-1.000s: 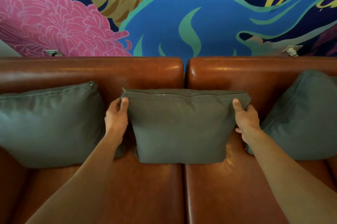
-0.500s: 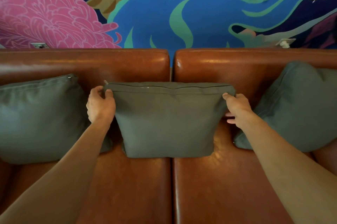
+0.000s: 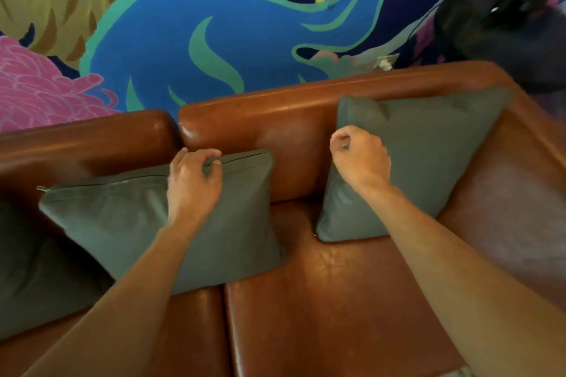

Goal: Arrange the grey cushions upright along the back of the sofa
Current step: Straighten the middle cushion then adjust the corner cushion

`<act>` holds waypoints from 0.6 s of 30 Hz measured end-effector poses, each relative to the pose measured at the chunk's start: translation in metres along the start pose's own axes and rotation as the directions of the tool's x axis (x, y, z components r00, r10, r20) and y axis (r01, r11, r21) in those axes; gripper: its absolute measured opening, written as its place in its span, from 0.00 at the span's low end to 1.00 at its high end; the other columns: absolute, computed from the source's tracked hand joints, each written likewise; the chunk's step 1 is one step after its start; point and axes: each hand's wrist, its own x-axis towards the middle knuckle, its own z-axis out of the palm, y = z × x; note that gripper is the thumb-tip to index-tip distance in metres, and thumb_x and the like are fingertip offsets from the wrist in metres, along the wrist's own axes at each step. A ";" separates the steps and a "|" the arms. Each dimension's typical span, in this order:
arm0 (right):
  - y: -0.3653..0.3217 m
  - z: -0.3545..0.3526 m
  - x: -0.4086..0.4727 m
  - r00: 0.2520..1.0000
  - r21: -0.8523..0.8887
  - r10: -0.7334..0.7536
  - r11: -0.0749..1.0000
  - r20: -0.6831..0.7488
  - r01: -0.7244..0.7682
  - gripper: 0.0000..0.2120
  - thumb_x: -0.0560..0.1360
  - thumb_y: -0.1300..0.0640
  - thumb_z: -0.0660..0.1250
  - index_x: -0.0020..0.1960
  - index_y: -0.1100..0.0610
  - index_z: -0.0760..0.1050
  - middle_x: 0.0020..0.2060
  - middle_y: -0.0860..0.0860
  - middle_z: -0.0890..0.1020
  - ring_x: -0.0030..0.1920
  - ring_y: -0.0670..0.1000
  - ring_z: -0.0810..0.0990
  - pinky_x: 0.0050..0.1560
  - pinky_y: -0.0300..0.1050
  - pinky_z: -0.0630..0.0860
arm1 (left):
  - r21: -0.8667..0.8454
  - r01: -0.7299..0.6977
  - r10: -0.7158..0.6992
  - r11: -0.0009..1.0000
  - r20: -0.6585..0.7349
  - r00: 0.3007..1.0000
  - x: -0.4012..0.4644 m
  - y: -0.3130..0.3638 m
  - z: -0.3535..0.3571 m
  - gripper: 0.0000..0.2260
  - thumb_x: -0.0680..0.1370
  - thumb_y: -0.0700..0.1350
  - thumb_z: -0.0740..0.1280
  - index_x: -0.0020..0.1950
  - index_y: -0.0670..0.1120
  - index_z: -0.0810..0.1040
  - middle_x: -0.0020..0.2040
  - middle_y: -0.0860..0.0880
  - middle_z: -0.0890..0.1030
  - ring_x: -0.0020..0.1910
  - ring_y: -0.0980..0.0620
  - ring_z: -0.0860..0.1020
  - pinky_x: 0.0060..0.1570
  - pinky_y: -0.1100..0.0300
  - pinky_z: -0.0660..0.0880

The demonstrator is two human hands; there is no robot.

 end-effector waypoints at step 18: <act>0.061 -0.002 0.076 0.934 -0.498 -0.346 0.828 -0.088 0.259 0.16 0.84 0.49 0.65 0.64 0.58 0.81 0.61 0.55 0.83 0.62 0.62 0.80 0.70 0.69 0.68 | 0.153 -0.419 0.368 0.895 0.279 0.887 -0.066 0.061 0.128 0.09 0.82 0.40 0.69 0.57 0.47 0.87 0.61 0.48 0.84 0.74 0.44 0.75 0.67 0.49 0.73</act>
